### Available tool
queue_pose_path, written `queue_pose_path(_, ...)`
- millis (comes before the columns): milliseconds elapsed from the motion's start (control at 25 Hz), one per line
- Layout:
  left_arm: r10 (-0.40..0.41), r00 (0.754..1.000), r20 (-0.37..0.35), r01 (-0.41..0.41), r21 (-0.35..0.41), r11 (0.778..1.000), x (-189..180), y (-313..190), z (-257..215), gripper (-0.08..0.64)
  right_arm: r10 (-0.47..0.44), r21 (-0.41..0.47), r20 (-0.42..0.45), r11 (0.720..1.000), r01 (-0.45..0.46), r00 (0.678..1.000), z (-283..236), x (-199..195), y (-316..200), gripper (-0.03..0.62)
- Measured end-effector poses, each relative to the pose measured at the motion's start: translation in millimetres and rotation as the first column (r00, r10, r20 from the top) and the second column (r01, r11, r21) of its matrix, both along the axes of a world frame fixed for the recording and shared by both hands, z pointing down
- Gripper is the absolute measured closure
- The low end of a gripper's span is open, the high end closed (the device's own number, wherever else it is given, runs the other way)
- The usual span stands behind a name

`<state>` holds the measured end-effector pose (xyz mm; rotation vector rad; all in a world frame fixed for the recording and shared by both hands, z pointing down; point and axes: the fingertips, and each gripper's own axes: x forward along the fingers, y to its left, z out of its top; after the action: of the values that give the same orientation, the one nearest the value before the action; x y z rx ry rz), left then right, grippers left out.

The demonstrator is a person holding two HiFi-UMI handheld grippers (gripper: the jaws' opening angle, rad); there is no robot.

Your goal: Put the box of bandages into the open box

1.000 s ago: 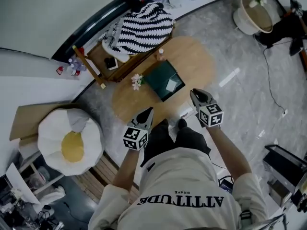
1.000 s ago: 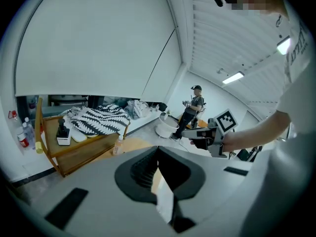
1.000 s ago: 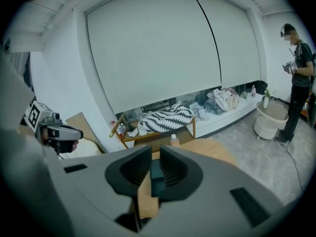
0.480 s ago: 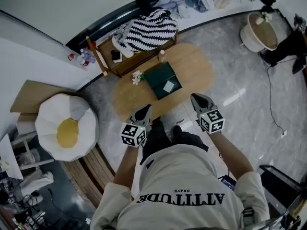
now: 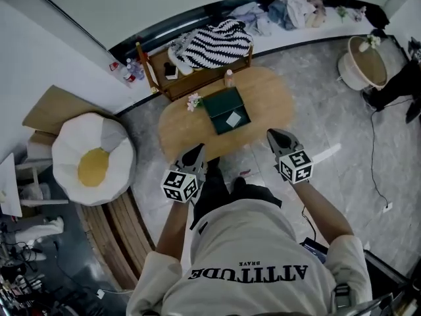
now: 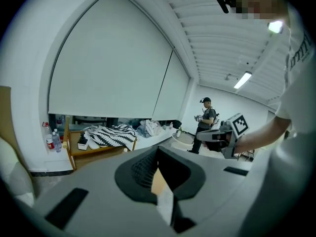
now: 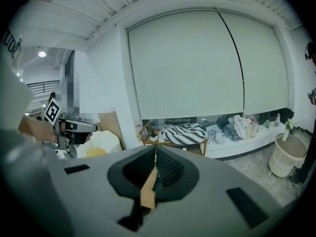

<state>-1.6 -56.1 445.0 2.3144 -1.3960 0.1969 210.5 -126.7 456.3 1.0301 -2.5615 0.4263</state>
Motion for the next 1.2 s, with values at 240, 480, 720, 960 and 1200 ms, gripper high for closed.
queue_pose_path(240, -0.052, 0.999, 0.007, 0.052, 0.026, 0.998, -12.8, 25.8, -13.9, 0.538, -0.028, 0.023, 0.031, 0.999, 0.028, 0.999, -21.5, -5.2, 9.6, 0.568)
queue_pose_path(480, -0.061, 0.998, 0.021, 0.060, 0.057, 0.997, -33.4, 41.2, -33.4, 0.538, -0.006, 0.034, 0.066, 0.999, 0.004, 0.998, -41.3, -10.1, 21.4, 0.568)
queue_pose_path(720, -0.039, 0.999, 0.019, 0.038, 0.068, 0.997, -59.3, 52.4, -50.5, 0.538, 0.066, 0.049, 0.079, 0.996, -0.070, 0.995, -54.6, -14.7, 33.9, 0.568)
queue_pose_path(960, -0.001, 1.000, 0.030, -0.001, 0.091, 0.996, -82.7, 63.1, -64.9, 0.538, 0.100, 0.075, 0.096, 0.991, -0.107, 0.990, -76.7, -21.1, 52.5, 0.568)
queue_pose_path(1200, 0.016, 1.000, 0.027, -0.019, 0.108, 0.994, -93.4, 68.6, -66.5, 0.538, 0.135, 0.094, 0.110, 0.985, -0.145, 0.985, -86.9, -20.7, 60.3, 0.572)
